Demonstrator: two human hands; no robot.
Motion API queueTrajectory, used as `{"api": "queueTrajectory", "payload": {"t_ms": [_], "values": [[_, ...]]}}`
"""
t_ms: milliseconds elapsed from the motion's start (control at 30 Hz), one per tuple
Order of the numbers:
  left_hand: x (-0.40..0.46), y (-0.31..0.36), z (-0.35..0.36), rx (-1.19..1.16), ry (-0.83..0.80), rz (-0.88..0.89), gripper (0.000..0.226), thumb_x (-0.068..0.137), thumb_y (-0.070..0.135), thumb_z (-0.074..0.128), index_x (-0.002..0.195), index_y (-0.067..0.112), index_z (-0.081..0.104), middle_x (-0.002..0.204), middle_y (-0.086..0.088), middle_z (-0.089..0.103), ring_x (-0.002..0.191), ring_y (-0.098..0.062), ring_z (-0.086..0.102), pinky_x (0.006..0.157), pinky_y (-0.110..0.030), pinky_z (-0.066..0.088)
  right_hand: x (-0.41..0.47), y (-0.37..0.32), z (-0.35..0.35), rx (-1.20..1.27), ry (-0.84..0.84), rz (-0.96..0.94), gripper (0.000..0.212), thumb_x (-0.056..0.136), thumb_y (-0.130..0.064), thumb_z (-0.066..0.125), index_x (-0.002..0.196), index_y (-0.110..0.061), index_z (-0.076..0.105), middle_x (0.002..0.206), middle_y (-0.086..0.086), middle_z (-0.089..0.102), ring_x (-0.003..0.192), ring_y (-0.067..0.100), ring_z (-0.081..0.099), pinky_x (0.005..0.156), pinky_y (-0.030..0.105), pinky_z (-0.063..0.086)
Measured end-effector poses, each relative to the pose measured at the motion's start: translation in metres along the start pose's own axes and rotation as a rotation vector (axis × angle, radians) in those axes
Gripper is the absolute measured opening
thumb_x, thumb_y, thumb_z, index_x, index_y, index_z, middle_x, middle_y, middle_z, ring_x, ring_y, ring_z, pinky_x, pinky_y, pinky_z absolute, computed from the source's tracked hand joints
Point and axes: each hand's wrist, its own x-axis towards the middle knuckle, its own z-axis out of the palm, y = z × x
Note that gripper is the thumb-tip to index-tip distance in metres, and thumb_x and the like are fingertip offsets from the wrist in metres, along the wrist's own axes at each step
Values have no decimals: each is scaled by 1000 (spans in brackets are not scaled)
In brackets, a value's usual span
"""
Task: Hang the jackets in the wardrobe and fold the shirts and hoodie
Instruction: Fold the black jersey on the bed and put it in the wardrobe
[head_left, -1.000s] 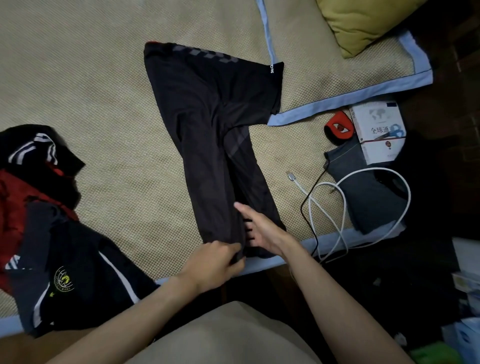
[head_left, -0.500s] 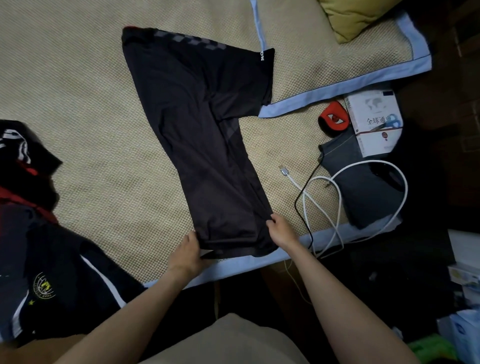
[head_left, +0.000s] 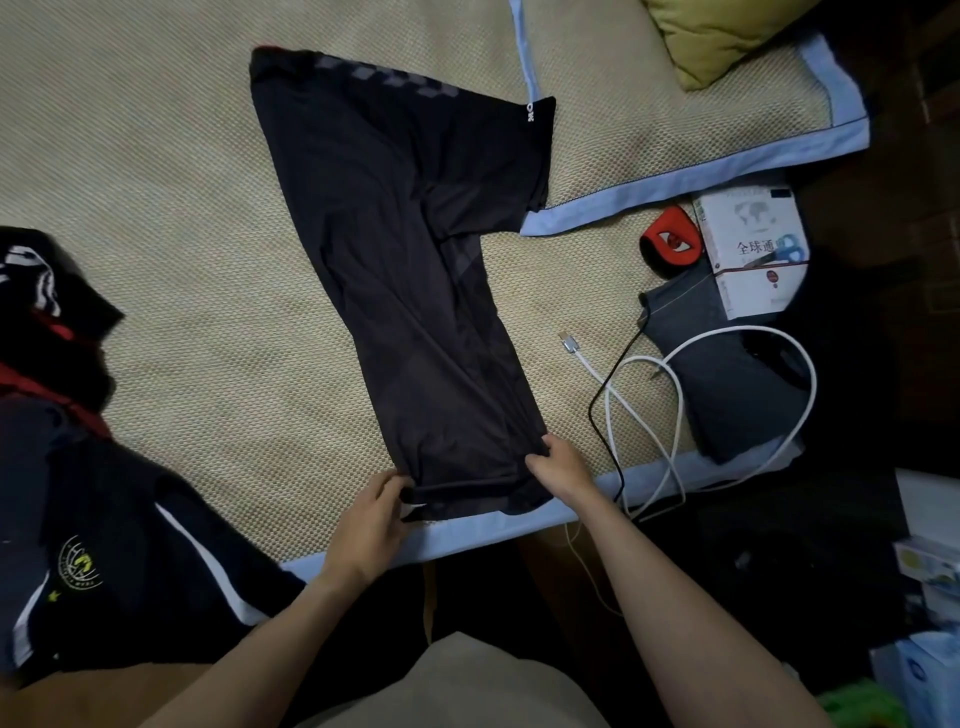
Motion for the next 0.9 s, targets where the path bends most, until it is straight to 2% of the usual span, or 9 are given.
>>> {"api": "queueTrajectory", "payload": {"t_ms": [67,167,300,500,600,700,767,833,900], "values": [[4,-3,0,68,-4,40,34,83,11,66,116,19,60,127,4,56,98,-21,62,76,-38,55,1,-2,0,36,34,6,9,89,-24,63,91,-16,64,95,3,70,92,25,66,72,35,52],[7,-1,-5,101,-39,23,10,88,16,66,97,16,60,100,-1,66,87,-29,65,71,-38,48,6,3,2,33,93,-23,19,90,-27,71,90,-10,62,95,8,72,90,27,68,81,45,57],[-1,-8,-10,50,-39,-54,18,87,29,71,89,21,55,75,0,70,73,-28,66,62,-37,43,3,10,1,26,122,-72,24,93,-34,72,91,-14,58,98,9,69,91,27,66,72,38,51],[-39,-12,-15,-128,143,-278,25,91,25,64,69,18,54,55,2,61,55,-13,59,58,-37,44,-14,12,-1,15,181,-155,23,95,-31,71,97,-10,61,82,-8,58,77,9,57,66,29,46],[-54,-12,-10,5,-10,-295,33,91,34,56,63,19,47,55,3,55,60,-18,61,57,-34,37,-13,20,5,49,98,-117,27,93,-34,73,105,-11,63,92,2,70,86,17,69,73,32,57],[-65,-9,-1,298,-47,-105,28,84,42,47,63,26,36,45,1,47,47,-24,57,57,-31,32,-8,29,10,81,22,-95,46,91,-36,74,125,-7,63,117,11,71,110,27,68,93,45,58],[-67,-9,4,412,-34,28,24,79,40,43,62,26,35,38,0,44,32,-23,36,56,-30,32,-11,23,10,128,-31,-72,50,93,-29,73,134,-4,57,126,8,63,121,27,61,100,42,54],[-65,-10,6,492,-28,128,25,77,37,46,57,23,42,37,0,44,32,-23,26,56,-28,35,-10,22,9,122,-56,-38,48,94,-23,72,135,-4,55,123,5,58,116,23,58,97,38,52],[-63,-9,5,605,-135,176,27,73,35,61,53,24,47,38,2,47,31,-21,35,59,-31,45,-6,29,9,121,-52,-3,39,93,-20,74,126,-3,60,121,12,67,108,27,66,94,46,57]]}}
